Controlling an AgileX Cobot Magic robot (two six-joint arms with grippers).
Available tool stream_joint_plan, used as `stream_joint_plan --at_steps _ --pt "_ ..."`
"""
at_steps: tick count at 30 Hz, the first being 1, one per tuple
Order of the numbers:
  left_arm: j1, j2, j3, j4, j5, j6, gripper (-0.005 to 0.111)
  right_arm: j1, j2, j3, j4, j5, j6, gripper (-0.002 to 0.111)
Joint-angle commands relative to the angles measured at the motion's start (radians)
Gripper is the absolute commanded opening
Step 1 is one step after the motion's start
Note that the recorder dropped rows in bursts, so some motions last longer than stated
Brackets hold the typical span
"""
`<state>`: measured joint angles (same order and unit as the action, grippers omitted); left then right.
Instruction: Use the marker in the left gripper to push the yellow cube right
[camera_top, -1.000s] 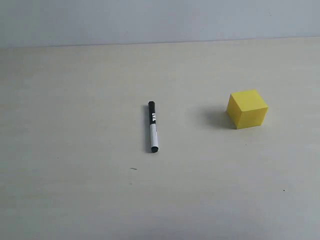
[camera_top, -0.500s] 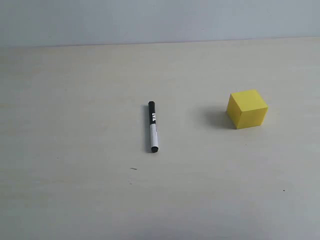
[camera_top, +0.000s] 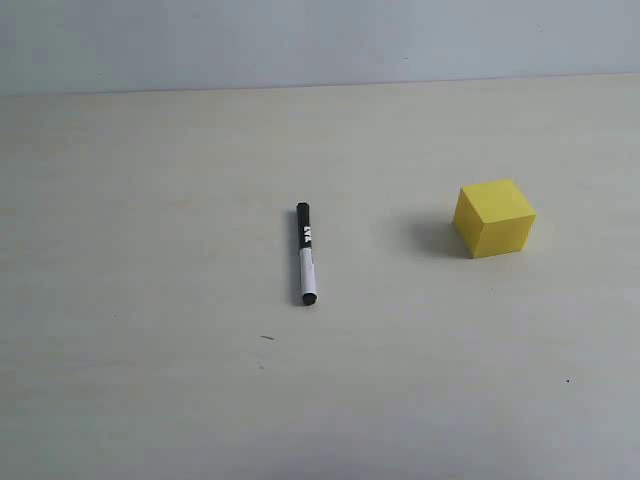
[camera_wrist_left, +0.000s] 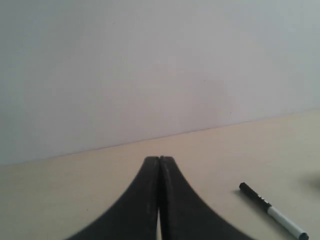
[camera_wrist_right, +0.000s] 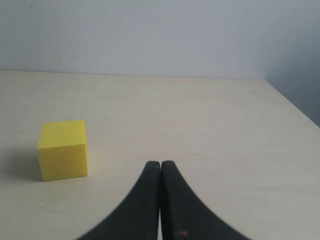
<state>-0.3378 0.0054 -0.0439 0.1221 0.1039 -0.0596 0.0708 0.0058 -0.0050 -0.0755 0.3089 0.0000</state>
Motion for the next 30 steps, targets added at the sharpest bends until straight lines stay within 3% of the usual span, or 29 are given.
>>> stream_joint_plan --at_steps 1,3,9,13,30 --pt "0.077 -0.005 0.043 0.003 -0.005 -0.04 0.0 -0.006 -0.006 0.005 -0.001 -0.011 0.0 0.0" --pt "0.13 -0.005 0.044 0.002 -0.001 -0.131 0.0 -0.006 -0.006 0.005 -0.001 -0.011 0.0 0.0" --pt "0.178 -0.005 0.044 0.002 0.086 -0.155 0.0 -0.006 -0.006 0.005 -0.001 -0.011 0.0 0.0" --pt "0.178 -0.005 0.044 0.004 0.202 -0.155 0.0 -0.006 -0.006 0.005 -0.001 -0.011 0.0 0.0" --pt "0.178 -0.005 0.044 0.002 0.208 -0.157 0.0 -0.006 -0.006 0.005 -0.001 -0.011 0.0 0.0"
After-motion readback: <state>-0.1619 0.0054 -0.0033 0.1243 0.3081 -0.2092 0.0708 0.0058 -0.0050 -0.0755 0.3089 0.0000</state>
